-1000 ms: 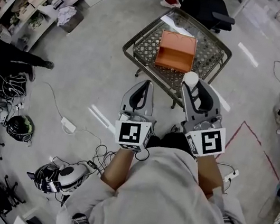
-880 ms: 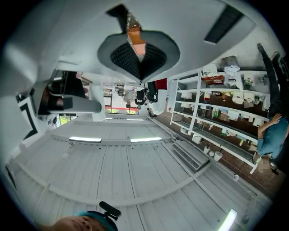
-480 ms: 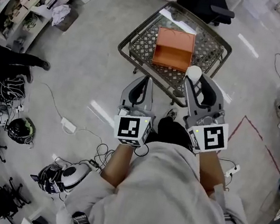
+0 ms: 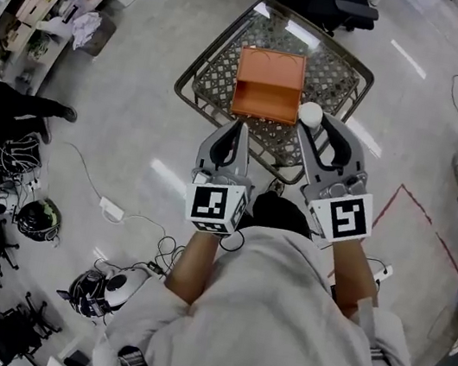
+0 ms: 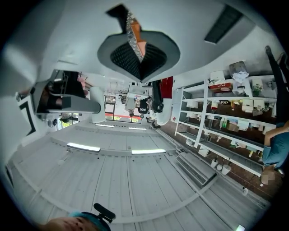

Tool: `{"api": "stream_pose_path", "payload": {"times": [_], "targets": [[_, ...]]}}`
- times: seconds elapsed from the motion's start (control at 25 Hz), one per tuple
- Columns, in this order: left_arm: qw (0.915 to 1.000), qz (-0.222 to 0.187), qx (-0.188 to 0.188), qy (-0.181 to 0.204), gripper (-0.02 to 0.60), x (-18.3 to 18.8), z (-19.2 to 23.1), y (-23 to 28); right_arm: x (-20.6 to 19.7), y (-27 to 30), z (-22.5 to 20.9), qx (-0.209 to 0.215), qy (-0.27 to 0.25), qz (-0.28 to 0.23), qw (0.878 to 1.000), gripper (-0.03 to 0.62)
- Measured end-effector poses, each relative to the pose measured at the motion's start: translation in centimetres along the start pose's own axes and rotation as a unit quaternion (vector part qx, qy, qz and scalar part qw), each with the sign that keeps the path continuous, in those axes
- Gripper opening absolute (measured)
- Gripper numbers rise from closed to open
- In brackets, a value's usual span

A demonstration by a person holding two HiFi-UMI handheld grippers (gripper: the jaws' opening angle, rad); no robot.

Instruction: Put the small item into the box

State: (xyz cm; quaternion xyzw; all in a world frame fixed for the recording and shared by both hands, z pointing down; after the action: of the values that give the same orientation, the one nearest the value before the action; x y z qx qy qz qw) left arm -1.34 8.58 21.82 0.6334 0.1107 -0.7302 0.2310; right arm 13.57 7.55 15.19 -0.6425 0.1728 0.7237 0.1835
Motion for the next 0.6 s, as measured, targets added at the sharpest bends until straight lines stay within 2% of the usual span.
{"api": "stream_pose_path", "payload": {"times": [0.32, 0.6], "targets": [[0.9988, 0.039, 0.028, -0.011, 0.008, -2.7, 1.1, 4.9, -4.1, 3.4, -4.1, 0.045, -0.004, 0.045, 0.998, 0.12], [0.9957, 0.068, 0.054, -0.031, 0.006, -5.4, 4.3, 5.4, -7.2, 6.2, -2.6, 0.066, -0.014, 0.092, 0.993, 0.12]]}}
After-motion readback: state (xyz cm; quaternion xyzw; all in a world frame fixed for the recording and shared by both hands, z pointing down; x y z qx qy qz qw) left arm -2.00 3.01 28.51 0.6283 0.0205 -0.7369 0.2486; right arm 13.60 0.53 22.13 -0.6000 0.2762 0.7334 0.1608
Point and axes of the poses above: the fingertips, and each gripper's own axes: y forward along the fingers, z to its left, x out of its top, the point moved 5 cm from there along -y, backward along the fingers, and after that the axes turned 7 degrees about -x, right-handed, at the moved point
